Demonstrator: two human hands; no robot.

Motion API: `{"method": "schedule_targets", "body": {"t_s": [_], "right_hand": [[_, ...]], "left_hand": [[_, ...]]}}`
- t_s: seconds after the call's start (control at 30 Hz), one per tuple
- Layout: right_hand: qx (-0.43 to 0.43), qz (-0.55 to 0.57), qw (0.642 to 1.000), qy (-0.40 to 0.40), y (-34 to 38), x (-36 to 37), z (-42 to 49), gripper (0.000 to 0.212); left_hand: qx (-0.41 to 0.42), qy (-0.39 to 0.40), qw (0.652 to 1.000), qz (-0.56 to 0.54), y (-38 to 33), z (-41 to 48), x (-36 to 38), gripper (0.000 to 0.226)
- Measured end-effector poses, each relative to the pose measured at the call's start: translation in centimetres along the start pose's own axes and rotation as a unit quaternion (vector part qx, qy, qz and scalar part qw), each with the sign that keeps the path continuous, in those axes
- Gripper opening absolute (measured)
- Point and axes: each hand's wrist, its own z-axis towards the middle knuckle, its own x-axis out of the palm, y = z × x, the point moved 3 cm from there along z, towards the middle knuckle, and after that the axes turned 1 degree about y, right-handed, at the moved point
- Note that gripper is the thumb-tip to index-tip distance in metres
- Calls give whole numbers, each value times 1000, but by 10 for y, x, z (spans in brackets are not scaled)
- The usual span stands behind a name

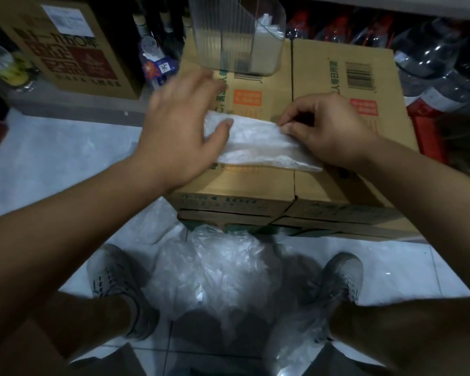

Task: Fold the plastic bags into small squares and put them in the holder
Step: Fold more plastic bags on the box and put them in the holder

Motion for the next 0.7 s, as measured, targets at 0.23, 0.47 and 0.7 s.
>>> {"method": "schedule_targets", "body": {"t_s": [0.23, 0.47, 0.7], "right_hand": [[-25, -113, 993, -37, 4, -1, -11, 23], [-98, -199, 973, 62, 34, 44, -61, 71], [-74, -250, 960, 102, -3, 40, -72, 85]], "left_hand": [[53, 201, 976, 68, -9, -22, 32, 70], [36, 210, 975, 62, -6, -25, 39, 80], [33, 231, 966, 112, -3, -23, 40, 78]]}}
